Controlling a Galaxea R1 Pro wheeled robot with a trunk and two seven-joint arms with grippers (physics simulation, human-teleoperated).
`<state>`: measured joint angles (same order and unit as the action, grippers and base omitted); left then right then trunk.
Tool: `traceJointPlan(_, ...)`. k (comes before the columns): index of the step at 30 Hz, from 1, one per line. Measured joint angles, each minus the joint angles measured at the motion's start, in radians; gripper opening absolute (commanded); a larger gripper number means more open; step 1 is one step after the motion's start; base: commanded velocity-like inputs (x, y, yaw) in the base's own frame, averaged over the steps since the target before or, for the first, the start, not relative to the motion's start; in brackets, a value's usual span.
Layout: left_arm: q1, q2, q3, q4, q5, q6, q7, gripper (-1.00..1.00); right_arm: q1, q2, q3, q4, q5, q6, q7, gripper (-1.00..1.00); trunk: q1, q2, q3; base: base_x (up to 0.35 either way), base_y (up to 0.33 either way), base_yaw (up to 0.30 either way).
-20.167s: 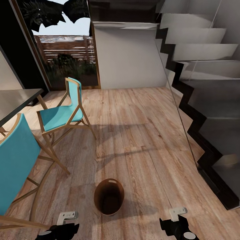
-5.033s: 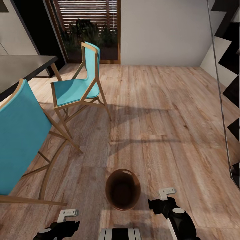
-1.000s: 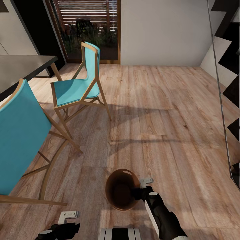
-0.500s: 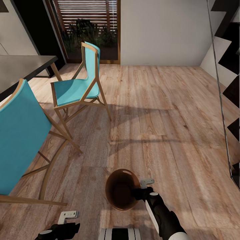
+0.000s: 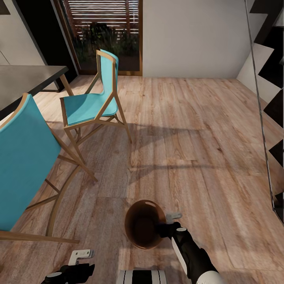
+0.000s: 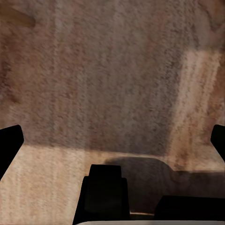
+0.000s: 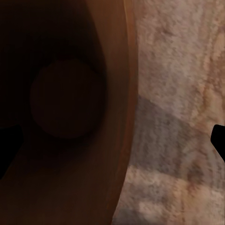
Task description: Put the three can of soda from the living room inside the tash can in the kitchen.
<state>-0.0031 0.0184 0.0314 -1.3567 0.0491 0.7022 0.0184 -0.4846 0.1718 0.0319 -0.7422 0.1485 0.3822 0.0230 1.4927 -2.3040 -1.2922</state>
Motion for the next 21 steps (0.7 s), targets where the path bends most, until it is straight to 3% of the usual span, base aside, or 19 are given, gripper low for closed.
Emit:
traceJointPlan(11, 0.0, 0.0, 0.001, 0.0, 0.0, 0.0, 0.0, 1.0, -0.021, 0.0, -0.001, 0.06, 0.004, -0.049, 0.0, 1.0, 0.0, 0.0, 0.0, 0.0, 0.0, 0.0)
traceJointPlan(12, 0.0, 0.0, 0.0, 0.0, 0.0, 0.0, -0.001, 1.0, -0.021, 0.0, -0.001, 0.06, 0.004, -0.049, 0.0, -1.0, 0.0, 0.0, 0.0, 0.0, 0.0, 0.0)
traceJointPlan(21, 0.0, 0.0, 0.001, 0.001, 0.0, 0.0, 0.0, 1.0, -0.022, 0.0, -0.003, 0.06, 0.007, -0.049, -0.004, -1.0, 0.0, 0.0, 0.0, 0.0, 0.0, 0.0)
